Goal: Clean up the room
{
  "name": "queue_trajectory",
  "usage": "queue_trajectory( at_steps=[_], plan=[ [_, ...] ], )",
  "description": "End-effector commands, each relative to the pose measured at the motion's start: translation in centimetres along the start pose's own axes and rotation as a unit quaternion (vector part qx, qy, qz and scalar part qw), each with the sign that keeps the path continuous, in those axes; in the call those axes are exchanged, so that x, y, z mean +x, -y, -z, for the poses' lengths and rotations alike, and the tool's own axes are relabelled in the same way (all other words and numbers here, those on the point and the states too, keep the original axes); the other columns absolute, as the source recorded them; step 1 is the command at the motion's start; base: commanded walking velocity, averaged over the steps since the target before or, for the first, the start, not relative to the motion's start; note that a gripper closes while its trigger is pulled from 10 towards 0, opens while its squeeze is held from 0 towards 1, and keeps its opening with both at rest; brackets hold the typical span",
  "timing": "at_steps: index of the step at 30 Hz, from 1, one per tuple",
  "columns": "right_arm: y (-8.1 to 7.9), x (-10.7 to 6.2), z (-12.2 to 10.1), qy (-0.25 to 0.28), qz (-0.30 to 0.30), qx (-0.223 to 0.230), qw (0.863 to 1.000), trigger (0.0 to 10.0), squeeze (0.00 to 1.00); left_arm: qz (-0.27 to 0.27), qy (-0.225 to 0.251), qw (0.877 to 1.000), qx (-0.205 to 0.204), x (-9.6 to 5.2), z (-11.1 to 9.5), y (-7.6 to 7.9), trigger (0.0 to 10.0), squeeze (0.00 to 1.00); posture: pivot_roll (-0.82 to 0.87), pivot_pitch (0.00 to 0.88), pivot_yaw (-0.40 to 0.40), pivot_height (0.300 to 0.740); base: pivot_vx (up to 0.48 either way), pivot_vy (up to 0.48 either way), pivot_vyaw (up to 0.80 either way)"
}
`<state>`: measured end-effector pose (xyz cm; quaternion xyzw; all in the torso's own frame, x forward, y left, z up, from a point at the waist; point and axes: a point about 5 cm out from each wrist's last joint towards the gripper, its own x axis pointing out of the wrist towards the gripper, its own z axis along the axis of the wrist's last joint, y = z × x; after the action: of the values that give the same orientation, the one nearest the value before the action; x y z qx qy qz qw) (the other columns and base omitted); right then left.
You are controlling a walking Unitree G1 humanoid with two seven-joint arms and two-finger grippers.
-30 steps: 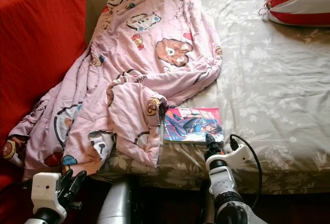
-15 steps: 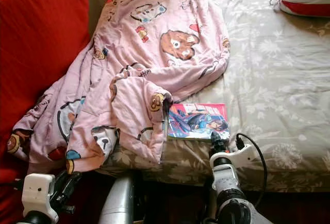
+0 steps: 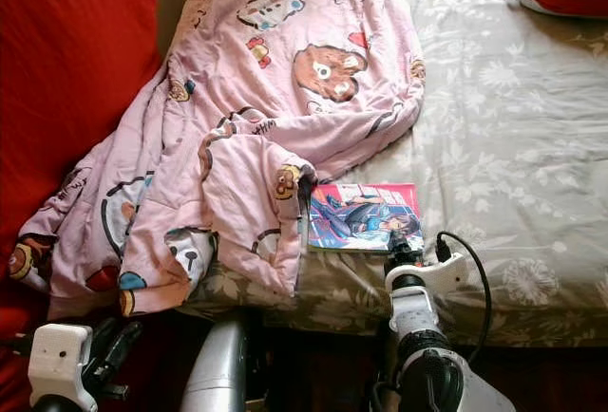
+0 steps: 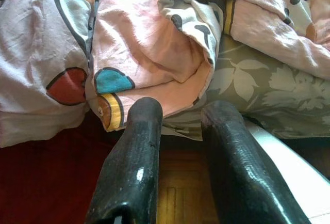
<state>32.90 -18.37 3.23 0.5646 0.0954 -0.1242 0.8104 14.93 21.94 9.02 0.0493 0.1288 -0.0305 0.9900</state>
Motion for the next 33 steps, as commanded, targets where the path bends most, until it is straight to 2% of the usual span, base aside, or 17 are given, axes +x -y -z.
queue_trajectory(
  at_steps=[1, 3, 7, 8, 12, 14, 17, 25, 27, 28, 29, 30, 33],
  plan=[
    [-0.6, 0.1, 1.0, -0.019, -0.008, 0.006, 1.000, 4.2, 0.00, -0.004, -0.013, 1.000, 0.006, -0.5, 0.3, -0.4, 10.0, 0.00, 0.38, 0.287, 0.149, 0.586, 0.000, 0.000, 0.00],
    [-0.7, 0.1, 1.1, -0.022, -0.011, 0.004, 1.000, 0.0, 0.00, -0.004, -0.014, 1.000, 0.006, -0.4, 0.4, -0.3, 10.0, 0.00, 0.38, 0.284, 0.147, 0.586, 0.000, 0.000, 0.00],
    [0.0, -0.1, 1.3, -0.023, -0.003, 0.005, 1.000, 0.0, 0.00, -0.002, -0.015, 1.000, 0.005, -0.1, 0.5, -0.1, 10.0, 0.00, 0.37, 0.276, 0.139, 0.586, 0.000, 0.000, 0.00],
    [0.7, -0.4, 1.4, -0.022, 0.008, 0.008, 1.000, 0.0, 0.00, -0.001, -0.015, 1.000, 0.005, 0.1, 0.6, 0.0, 10.0, 0.00, 0.36, 0.269, 0.137, 0.586, 0.000, 0.000, 0.00],
    [1.6, -0.8, 1.5, -0.019, 0.020, 0.014, 1.000, 0.0, 0.00, -0.001, -0.014, 1.000, 0.004, 0.5, 0.7, 0.1, 10.0, 0.00, 0.36, 0.260, 0.134, 0.586, 0.000, 0.000, 0.00],
    [2.8, -1.4, 1.5, -0.014, 0.037, 0.016, 0.999, 0.0, 0.00, -0.001, -0.010, 1.000, 0.004, 1.0, 0.7, 0.1, 10.0, 0.00, 0.35, 0.246, 0.128, 0.586, 0.000, 0.000, 0.00],
    [3.3, -1.6, 1.4, -0.010, 0.041, 0.017, 0.999, 0.0, 0.00, -0.004, -0.007, 1.000, 0.003, 1.4, 0.7, 0.0, 10.0, 0.00, 0.35, 0.232, 0.123, 0.586, 0.000, 0.000, 0.00],
    [4.0, -2.1, 0.7, 0.017, 0.031, -0.005, 0.999, 0.0, 0.00, -0.014, 0.012, 1.000, -0.003, 4.2, 0.9, -0.1, 10.0, 0.00, 0.28, 0.146, 0.086, 0.586, 0.000, 0.000, 0.00],
    [4.9, -2.6, 0.5, 0.027, 0.036, -0.017, 0.999, 0.0, 0.00, -0.015, 0.020, 1.000, -0.006, 5.4, 1.0, 0.1, 10.0, 0.00, 0.26, 0.109, 0.075, 0.586, 0.000, 0.000, 0.00],
    [4.9, -2.6, 0.5, 0.027, 0.036, -0.017, 0.999, 0.0, 0.00, -0.015, 0.020, 1.000, -0.006, 5.4, 1.0, 0.1, 10.0, 0.00, 0.26, 0.109, 0.075, 0.586, 0.000, 0.000, 0.00],
    [5.6, -3.1, 0.0, 0.040, 0.050, -0.023, 0.998, 0.0, 0.00, -0.016, 0.026, 0.999, -0.010, 6.4, 0.9, 0.1, 10.0, 0.00, 0.24, 0.081, 0.068, 0.586, 0.000, 0.000, 0.00],
    [5.6, -3.1, 0.0, 0.040, 0.050, -0.023, 0.998, 0.0, 0.00, -0.016, 0.026, 0.999, -0.010, 6.4, 0.9, 0.1, 10.0, 0.00, 0.24, 0.081, 0.068, 0.586, 0.000, 0.000, 0.00],
    [6.0, -3.4, -0.7, 0.050, 0.044, -0.059, 0.996, 0.0, 0.00, -0.020, 0.041, 0.999, -0.014, 8.0, 0.6, 0.2, 10.0, 0.00, 0.20, 0.032, 0.058, 0.586, 0.000, 0.000, 0.00]
  ],
)
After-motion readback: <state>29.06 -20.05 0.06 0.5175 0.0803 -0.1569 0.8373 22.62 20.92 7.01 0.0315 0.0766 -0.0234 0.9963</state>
